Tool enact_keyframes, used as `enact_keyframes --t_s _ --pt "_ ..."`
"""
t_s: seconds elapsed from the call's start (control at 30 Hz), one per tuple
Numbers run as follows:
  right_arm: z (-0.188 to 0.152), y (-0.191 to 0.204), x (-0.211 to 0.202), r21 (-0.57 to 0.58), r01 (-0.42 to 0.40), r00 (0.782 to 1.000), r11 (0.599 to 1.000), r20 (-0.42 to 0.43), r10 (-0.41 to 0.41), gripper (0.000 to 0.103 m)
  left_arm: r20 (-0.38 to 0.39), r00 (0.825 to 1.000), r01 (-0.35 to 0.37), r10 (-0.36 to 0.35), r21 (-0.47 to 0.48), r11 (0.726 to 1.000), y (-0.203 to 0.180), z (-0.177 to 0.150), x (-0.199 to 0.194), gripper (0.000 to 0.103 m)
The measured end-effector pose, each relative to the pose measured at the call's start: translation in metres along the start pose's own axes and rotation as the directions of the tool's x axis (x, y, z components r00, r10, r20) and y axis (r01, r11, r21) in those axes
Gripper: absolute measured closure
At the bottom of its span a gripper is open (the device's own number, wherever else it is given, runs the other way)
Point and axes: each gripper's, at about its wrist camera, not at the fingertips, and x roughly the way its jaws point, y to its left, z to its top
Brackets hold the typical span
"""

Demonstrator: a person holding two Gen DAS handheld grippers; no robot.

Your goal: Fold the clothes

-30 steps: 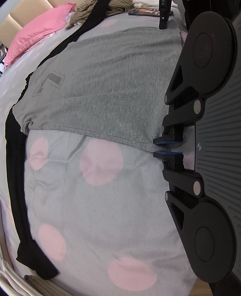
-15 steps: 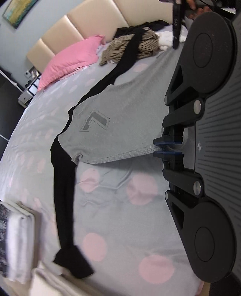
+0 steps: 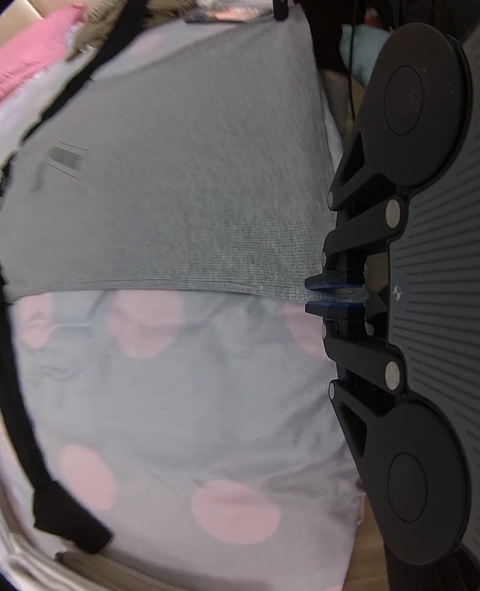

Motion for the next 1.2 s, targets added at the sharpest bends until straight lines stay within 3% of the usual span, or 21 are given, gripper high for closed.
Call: enact_keyframes --t_s 0.17,0.33,0.43,0.5,0.6,0.8,1.0,1.2 --pt "-0.001 0.01 0.015 -0.047 0.045 0.999 0.998 -0.019 -0.046 0.099 -0.037 0.999 -0.026 0.027 0.019 0.999 -0.002 0.0 0.018 0.098" --pt "-0.001 0.01 0.034 -0.022 0.025 0.999 0.999 -0.032 -0.026 0.096 -0.038 0.999 -0.017 0.017 0.018 1.0 0.001 -0.001 0.019 0.097" --pt "-0.002 0.008 0.034 -0.003 0.028 0.999 1.0 -0.036 -0.028 0.089 -0.029 0.999 -0.015 0.015 0.003 1.0 0.005 -0.002 0.014 0.087" --pt "-0.002 0.006 0.027 0.006 0.02 1.0 1.0 -0.013 -0.019 0.067 -0.002 1.0 -0.007 0.006 -0.003 1.0 0.006 -0.003 0.006 0.078" --pt "-0.002 0.002 0.011 0.03 -0.004 0.999 1.0 0.032 0.003 0.065 0.051 0.999 0.012 -0.011 -0.015 1.0 0.009 -0.003 -0.011 0.063" --pt "0.005 -0.003 -0.017 0.03 0.018 0.992 0.999 0.128 -0.022 0.059 0.132 0.991 -0.004 0.014 -0.077 0.997 0.033 0.02 -0.039 0.062" --pt "0.028 0.004 -0.03 -0.009 0.027 0.978 1.0 0.208 -0.025 0.054 0.229 0.965 -0.101 0.13 -0.133 0.986 0.06 0.06 -0.055 0.062" --pt "0.07 0.018 -0.021 -0.045 0.045 0.969 0.998 0.244 -0.032 0.048 0.305 0.932 -0.125 0.194 -0.231 0.965 0.099 0.106 -0.057 0.062"
